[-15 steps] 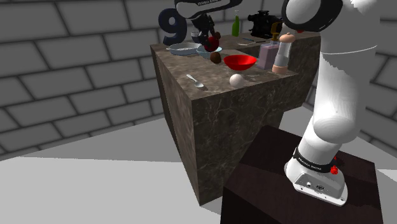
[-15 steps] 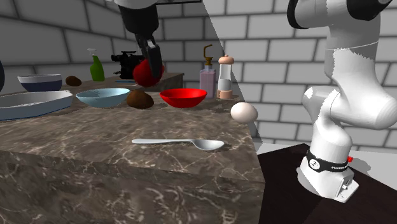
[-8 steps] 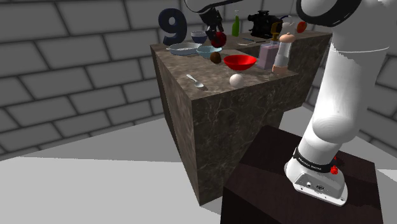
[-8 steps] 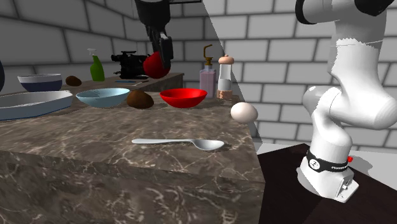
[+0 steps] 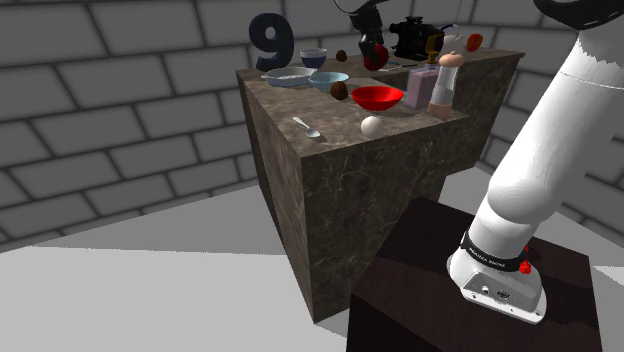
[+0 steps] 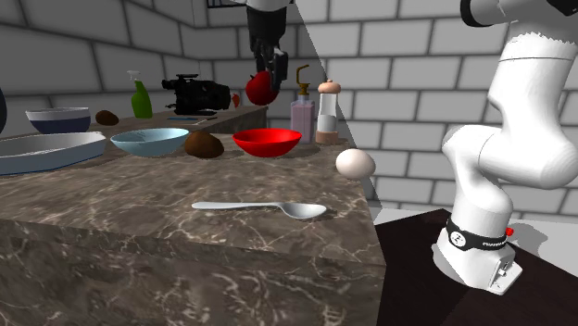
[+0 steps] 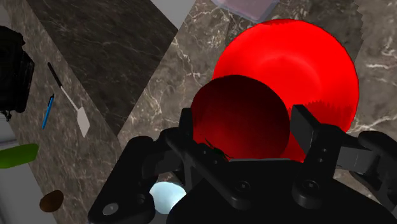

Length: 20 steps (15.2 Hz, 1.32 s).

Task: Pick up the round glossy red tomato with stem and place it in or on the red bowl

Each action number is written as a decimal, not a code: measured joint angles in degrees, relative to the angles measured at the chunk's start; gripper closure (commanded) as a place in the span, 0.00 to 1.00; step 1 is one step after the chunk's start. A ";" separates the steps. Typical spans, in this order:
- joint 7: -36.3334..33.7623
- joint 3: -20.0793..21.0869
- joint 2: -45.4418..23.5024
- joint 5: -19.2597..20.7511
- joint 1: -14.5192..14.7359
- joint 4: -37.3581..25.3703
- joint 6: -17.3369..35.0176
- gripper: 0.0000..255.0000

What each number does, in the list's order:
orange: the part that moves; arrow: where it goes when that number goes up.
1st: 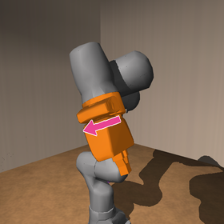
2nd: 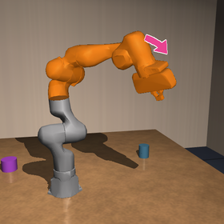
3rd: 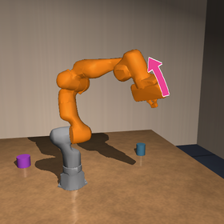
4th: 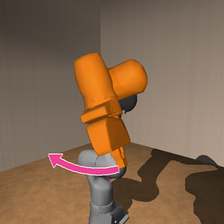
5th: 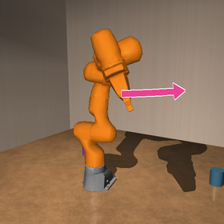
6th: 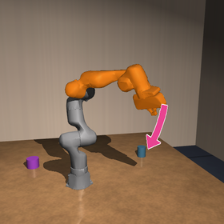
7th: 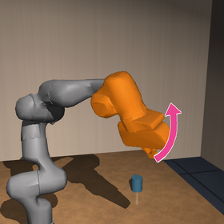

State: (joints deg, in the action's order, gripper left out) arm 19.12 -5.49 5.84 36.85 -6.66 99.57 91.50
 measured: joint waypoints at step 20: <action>-4.61 -2.17 3.83 1.90 -1.48 15.82 11.56 1.00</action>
State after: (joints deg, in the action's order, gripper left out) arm 14.51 -7.67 9.67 38.75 -8.15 115.39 103.06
